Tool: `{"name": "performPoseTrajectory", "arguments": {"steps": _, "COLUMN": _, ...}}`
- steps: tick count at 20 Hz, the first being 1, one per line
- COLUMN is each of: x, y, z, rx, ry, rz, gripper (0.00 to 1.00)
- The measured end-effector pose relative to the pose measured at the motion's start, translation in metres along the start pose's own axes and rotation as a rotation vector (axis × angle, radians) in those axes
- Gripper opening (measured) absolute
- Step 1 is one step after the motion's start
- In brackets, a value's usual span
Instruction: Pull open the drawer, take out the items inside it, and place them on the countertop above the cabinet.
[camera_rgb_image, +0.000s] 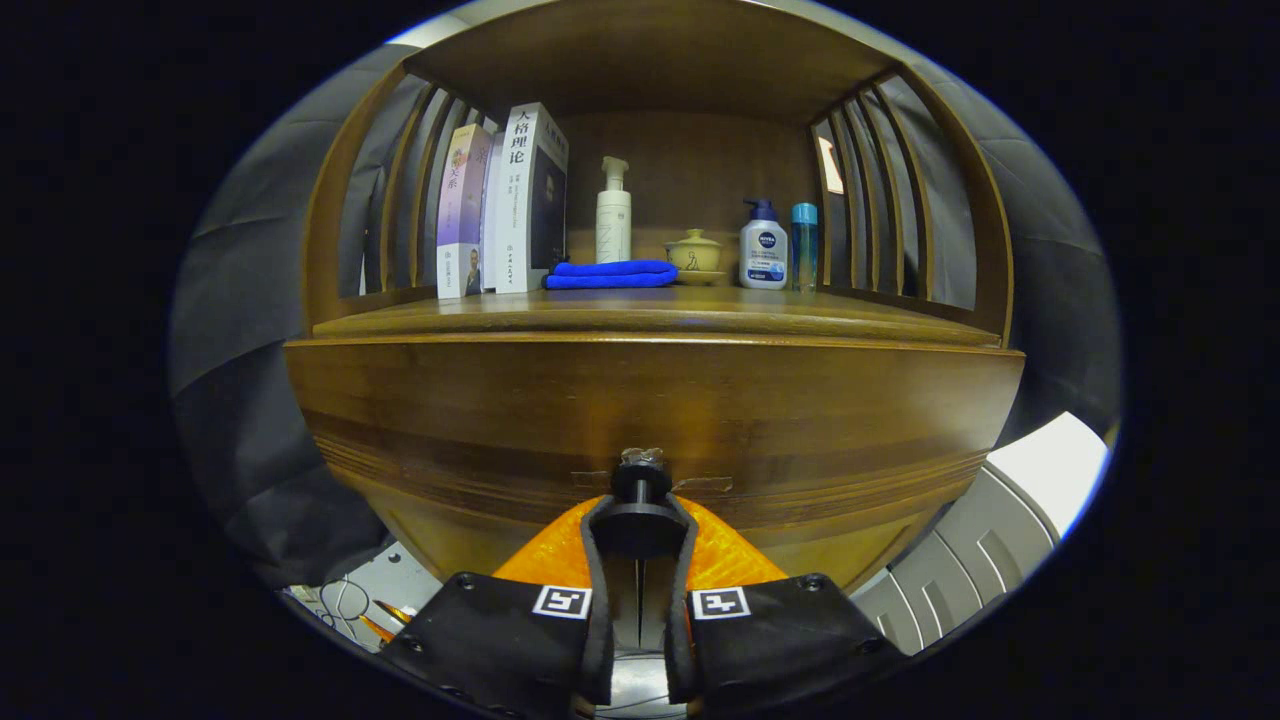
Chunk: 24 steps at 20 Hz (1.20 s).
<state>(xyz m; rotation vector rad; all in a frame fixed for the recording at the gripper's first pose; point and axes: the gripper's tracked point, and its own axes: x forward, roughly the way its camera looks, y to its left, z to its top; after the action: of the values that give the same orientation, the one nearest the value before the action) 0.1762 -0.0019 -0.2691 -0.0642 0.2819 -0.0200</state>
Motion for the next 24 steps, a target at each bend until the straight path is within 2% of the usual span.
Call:
{"name": "performPoseTrajectory", "arguments": {"steps": 14, "x": -0.054, "y": -0.001, "z": -0.018, "rx": -0.043, "ry": 0.008, "rz": 0.030, "gripper": 0.23}}
{"name": "performPoseTrajectory", "arguments": {"steps": 24, "x": -0.059, "y": 0.001, "z": -0.021, "rx": -0.057, "ry": 0.015, "rz": 0.051, "gripper": 0.23}}
